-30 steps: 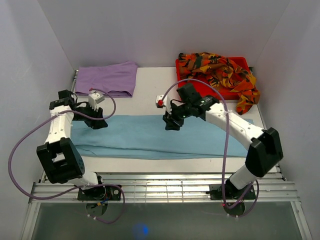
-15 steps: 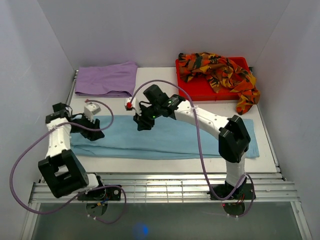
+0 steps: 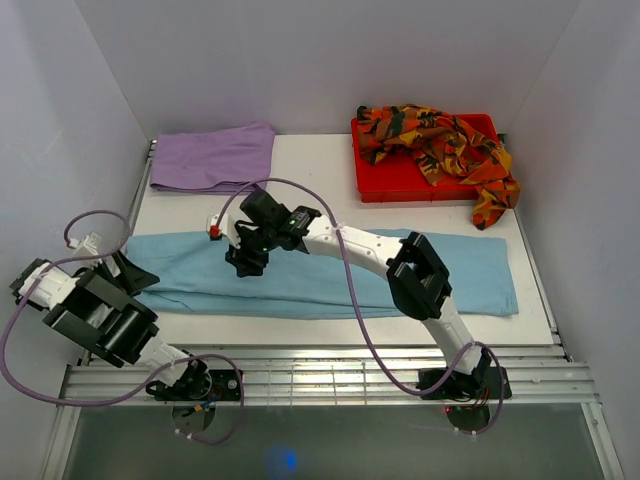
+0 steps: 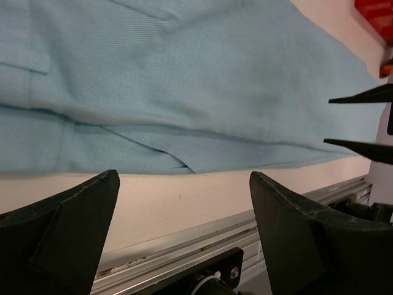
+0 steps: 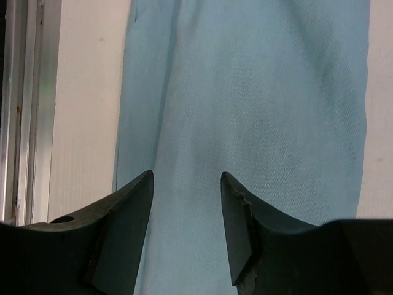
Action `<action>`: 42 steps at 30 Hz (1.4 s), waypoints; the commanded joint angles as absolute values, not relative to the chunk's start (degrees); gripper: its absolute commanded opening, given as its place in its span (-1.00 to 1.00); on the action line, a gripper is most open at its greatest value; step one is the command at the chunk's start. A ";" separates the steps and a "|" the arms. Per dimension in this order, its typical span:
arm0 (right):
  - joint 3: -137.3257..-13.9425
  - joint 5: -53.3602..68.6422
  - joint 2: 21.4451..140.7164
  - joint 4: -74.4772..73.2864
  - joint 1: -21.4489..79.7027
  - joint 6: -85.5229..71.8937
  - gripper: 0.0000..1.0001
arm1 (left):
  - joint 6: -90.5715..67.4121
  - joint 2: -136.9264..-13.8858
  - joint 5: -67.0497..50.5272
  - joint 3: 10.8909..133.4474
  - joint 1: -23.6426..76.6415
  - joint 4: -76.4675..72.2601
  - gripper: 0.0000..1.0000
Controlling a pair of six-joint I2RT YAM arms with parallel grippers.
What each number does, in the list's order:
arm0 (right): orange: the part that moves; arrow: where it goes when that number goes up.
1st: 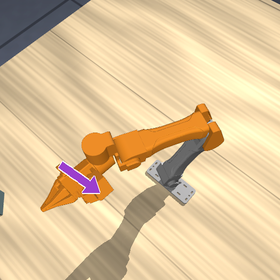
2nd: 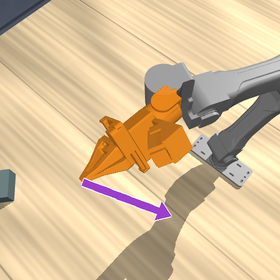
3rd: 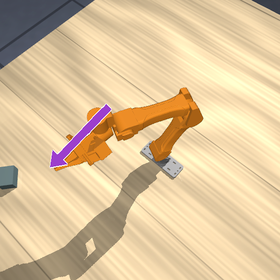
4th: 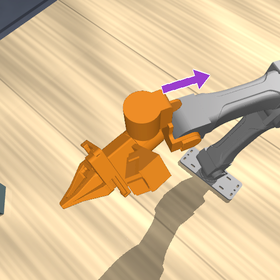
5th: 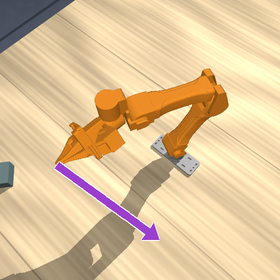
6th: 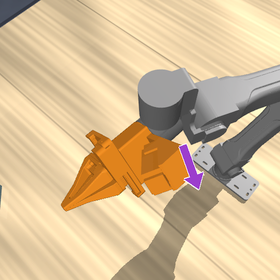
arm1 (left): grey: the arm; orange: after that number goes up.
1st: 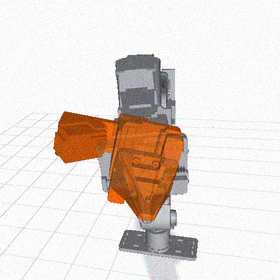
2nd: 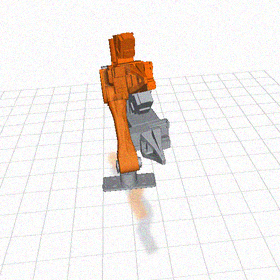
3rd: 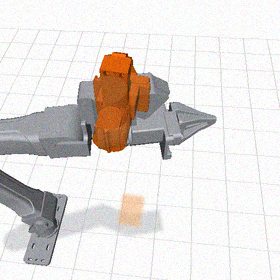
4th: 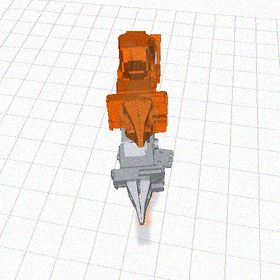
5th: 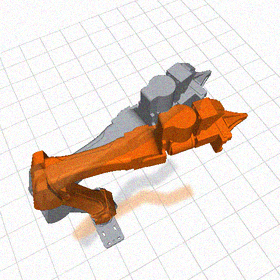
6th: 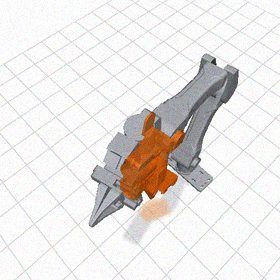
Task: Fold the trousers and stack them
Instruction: Fold the trousers
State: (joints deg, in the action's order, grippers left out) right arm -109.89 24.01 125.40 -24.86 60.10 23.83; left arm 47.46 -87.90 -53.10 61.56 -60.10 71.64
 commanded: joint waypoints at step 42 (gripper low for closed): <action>-92.38 6.16 129.81 17.14 72.33 29.88 -0.60 | 23.38 -82.53 -48.53 54.32 -61.80 49.75 0.44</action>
